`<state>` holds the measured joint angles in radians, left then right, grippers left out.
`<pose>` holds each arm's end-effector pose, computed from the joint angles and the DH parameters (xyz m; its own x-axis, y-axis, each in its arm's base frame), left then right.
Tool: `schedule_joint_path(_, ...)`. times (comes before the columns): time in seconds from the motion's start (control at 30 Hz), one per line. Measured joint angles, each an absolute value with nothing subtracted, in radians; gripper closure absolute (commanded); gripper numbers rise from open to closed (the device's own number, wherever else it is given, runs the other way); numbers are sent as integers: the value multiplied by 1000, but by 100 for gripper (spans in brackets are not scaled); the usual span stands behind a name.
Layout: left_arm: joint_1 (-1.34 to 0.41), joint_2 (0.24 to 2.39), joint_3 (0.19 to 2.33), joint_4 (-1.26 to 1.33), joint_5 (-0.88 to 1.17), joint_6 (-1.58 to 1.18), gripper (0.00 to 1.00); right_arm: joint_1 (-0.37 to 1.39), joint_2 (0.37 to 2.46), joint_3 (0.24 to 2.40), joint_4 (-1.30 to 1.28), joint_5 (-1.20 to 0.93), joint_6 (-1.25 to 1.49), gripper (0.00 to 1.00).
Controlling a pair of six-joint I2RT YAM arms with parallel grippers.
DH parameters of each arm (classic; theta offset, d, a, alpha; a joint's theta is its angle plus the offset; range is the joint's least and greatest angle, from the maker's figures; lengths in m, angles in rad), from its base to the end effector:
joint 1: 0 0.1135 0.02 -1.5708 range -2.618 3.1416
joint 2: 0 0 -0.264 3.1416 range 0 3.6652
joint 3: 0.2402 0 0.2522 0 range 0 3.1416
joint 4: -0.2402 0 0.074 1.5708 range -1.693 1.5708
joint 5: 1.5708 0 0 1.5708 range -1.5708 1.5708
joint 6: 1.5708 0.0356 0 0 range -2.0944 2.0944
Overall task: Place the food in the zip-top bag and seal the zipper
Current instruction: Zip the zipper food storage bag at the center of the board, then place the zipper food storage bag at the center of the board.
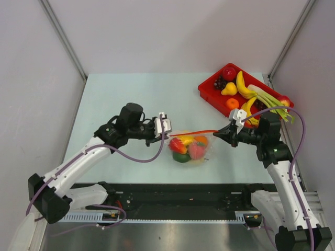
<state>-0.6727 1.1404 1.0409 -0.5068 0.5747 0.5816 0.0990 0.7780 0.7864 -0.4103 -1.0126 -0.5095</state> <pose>0.1795 -0.1677 0.3296 0.1069 0.5044 -0.8568 0.9738 0.1209 0.1926 0.1581 0.0460 0.3245 0.0646 -0.2532 -0.9653 -0.9137 0.3739 -0.1592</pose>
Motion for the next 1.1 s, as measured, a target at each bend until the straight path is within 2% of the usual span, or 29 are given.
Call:
schedule_joint_path(0.2,-582,1037,981,-593,542,657,100,81,785,786,-430,-1015,-533,100)
schedule_joint_path(0.43,-468,1010,976,-611,539,680,100,78,844,786,-379,-1019,-517,100)
schedule_joint_path(0.6,-417,1084,997,-555,524,656,100,106,982,785,-149,-976,-404,100)
schedule_joint_path(0.7,-381,1186,1063,-514,474,635,100,139,1090,785,39,-914,-346,100)
schedule_joint_path(0.87,-313,1295,1187,-458,447,630,100,190,1216,793,205,-851,-331,100)
schedule_joint_path(1.0,-305,1282,1164,-449,471,663,100,227,1254,801,172,-837,-453,100)
schedule_joint_path(1.1,-308,1244,1052,-453,482,698,100,270,1279,803,75,-834,-587,100)
